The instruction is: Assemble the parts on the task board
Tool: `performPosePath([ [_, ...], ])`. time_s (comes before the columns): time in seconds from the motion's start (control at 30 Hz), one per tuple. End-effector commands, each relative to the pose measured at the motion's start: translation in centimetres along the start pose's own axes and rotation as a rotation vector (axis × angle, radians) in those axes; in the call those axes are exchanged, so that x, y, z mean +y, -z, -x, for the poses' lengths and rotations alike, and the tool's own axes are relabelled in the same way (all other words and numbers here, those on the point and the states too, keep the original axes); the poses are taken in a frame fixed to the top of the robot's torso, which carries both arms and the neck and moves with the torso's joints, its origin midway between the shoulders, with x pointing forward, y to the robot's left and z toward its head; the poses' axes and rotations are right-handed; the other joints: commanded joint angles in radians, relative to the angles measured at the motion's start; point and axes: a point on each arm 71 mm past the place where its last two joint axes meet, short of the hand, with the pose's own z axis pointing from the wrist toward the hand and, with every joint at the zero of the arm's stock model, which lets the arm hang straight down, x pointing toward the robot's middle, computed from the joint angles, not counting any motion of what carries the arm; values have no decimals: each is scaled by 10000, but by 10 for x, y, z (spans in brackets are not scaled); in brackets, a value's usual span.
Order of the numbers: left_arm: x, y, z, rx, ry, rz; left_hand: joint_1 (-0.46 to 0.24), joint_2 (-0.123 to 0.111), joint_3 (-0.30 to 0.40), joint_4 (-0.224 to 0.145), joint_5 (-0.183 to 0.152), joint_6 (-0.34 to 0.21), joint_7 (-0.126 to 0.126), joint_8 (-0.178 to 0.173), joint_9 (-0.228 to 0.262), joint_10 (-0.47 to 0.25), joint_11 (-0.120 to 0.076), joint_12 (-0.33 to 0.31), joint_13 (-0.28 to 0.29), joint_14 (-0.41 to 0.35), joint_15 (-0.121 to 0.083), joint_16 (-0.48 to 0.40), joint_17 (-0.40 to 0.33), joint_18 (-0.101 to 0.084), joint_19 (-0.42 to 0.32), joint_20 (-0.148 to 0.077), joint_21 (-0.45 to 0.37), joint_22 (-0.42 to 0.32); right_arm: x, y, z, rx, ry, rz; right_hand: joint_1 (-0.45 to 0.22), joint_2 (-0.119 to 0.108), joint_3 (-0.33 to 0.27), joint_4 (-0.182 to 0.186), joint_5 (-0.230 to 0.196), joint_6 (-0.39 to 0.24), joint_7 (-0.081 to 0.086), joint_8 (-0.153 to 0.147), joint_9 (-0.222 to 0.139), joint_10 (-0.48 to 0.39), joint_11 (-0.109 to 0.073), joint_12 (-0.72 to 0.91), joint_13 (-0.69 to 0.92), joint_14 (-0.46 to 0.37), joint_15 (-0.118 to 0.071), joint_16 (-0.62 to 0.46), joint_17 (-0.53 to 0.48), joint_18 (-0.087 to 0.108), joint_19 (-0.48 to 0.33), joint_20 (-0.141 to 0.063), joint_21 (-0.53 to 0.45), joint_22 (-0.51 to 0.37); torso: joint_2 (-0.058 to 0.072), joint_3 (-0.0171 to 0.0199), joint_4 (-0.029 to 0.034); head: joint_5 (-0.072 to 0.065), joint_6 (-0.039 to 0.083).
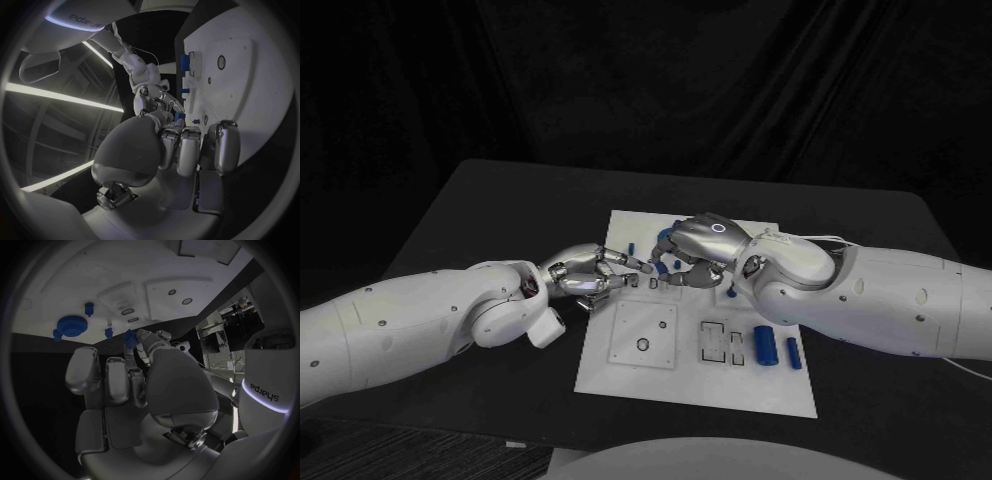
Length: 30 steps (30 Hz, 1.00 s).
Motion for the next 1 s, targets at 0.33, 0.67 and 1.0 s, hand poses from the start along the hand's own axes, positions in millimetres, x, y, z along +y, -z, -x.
performPosePath([
  [0.33,-2,-5,-5,310,103,-127,-97,36,25,-36,24,-88,34,-36,-14,1045,70,-8,2618,1057,51,27,2635,151,-93,-11,-49,1250,-1,-1,-4,376,51,-92,-93,-17,18,61,-86,46,-110,-80,-28,823,9,-86,2389,494,-17,-63,-34,37,-9,-27,-75,1542,4,-1,1,20,-32],
  [0.67,-3,-8,-7,405,109,-151,-103,30,32,-46,20,-137,48,-51,-24,1045,79,-8,2618,1057,57,27,2635,154,-109,-7,-55,1242,1,-2,-4,420,49,-68,-93,-15,20,63,-95,44,-109,-85,-34,819,10,-90,2385,494,-15,-62,-33,39,-12,-26,-88,1539,4,-5,0,16,-60],
  [1.0,-3,-11,-8,492,116,-143,-113,30,44,-55,17,-203,70,-74,-38,1045,95,-8,2618,1057,67,27,2635,155,-122,0,-61,1237,2,-3,-4,410,40,-20,-95,-8,25,67,-104,43,-107,-91,-42,817,11,-94,2382,492,-14,-69,-39,40,-14,-24,-93,1538,3,-3,-1,-3,-76],
])
